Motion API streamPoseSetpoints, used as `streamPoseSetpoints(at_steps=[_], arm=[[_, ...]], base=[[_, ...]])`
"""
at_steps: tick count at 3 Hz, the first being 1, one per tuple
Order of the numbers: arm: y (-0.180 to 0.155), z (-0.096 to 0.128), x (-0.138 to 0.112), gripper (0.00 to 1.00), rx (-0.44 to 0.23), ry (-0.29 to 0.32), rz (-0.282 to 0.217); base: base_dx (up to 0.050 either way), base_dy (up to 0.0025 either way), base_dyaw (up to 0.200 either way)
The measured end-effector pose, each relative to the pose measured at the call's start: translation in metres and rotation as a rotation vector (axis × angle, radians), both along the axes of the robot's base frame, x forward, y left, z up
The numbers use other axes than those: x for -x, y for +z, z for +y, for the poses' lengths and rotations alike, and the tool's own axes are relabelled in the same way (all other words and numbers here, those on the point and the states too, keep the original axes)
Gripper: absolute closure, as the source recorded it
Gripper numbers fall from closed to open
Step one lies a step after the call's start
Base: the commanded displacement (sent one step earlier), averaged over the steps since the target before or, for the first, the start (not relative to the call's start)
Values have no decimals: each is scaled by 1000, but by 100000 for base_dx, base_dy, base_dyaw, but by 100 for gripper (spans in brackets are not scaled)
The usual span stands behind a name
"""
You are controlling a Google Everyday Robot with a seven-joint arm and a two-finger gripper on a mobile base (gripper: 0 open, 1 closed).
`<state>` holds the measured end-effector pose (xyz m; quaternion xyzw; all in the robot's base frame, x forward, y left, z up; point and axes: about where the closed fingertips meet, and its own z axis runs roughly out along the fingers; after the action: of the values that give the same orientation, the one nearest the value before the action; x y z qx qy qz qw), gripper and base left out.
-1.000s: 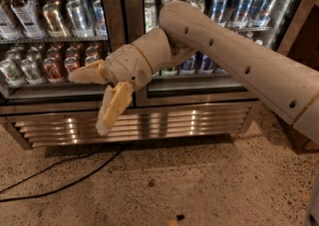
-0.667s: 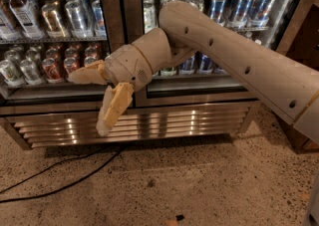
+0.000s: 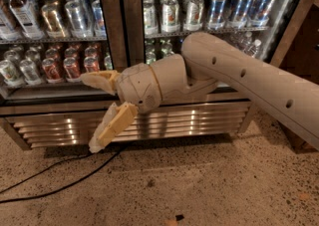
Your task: Open left fridge door
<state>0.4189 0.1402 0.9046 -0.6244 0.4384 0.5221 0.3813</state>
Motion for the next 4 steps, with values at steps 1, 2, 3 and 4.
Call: streamPoseSetpoints(at_steps=[1, 2, 3, 4], arm=[[5, -18, 2, 0, -44, -131, -33], [5, -18, 2, 0, -44, -131, -33], [10, -20, 2, 0, -97, -191, -50], [18, -29, 4, 0, -204, -305, -93]], base=[[0, 0, 0], [0, 0, 0], [0, 0, 0], [0, 0, 0]])
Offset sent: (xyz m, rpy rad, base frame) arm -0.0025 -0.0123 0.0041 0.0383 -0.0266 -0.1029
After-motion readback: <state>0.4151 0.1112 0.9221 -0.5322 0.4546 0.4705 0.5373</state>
